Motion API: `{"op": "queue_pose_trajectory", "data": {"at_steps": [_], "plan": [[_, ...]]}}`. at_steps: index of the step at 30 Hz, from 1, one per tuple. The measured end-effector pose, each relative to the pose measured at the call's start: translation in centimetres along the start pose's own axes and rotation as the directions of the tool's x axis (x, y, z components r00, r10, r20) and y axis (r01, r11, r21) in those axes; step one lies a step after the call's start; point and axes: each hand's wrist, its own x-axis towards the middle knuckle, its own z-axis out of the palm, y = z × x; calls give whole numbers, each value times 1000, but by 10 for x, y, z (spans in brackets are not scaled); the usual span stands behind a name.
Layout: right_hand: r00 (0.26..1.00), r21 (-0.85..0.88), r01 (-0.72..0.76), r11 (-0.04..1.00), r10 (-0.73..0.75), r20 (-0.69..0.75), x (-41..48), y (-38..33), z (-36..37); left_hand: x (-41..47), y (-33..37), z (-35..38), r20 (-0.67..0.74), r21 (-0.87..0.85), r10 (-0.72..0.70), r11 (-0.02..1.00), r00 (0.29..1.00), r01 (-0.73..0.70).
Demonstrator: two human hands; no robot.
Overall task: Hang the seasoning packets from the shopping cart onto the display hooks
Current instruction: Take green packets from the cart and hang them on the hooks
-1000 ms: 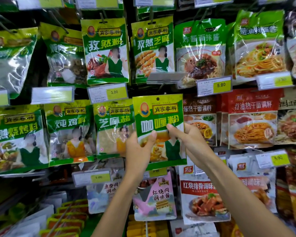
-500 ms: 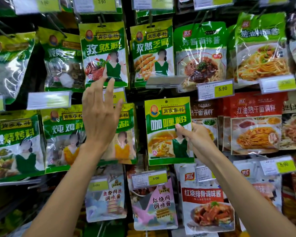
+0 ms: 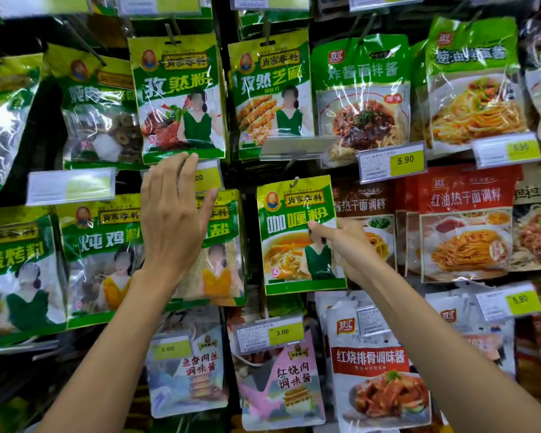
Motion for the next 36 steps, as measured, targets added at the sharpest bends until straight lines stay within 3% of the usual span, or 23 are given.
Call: {"op": "queue_pose_trajectory", "data": {"at_steps": [7,12,17,20,23,26,29,32,34,36], "plan": [[986,-83,-54,995,40,-160,49,18,25,-1,-3,4,-23,-14,10,1000,1000,-11],[967,-171,-23,985,-22,-256,68,27,33,-1,-4,5,-32,-18,27,999,999,-27],[974,-198,-12,980,-33,-223,68,33,27,-1,-3,3,-18,-22,22,1000,1000,-23],[961,-273,55,960,-125,-246,47,32,16,-2,5,-1,-54,-42,17,999,998,-20],[926,-356,94,930,-213,-311,18,30,-3,-11,30,-5,-123,-116,51,991,991,-65],[912,-419,103,902,-254,-323,-24,28,-34,-37,80,-8,-133,-314,72,943,989,-111],[906,-461,123,879,-289,-309,-87,36,-80,-77,149,-12,-7,-539,78,840,997,-69],[901,-470,28,882,-226,-371,-167,60,-130,-130,229,-25,238,-747,90,654,967,123],[878,-450,-92,888,-141,-458,-223,86,-164,-171,282,-41,459,-804,115,475,881,358],[831,-388,-247,888,-12,-557,-282,117,-194,-216,333,-58,654,-747,207,331,728,577]]}}
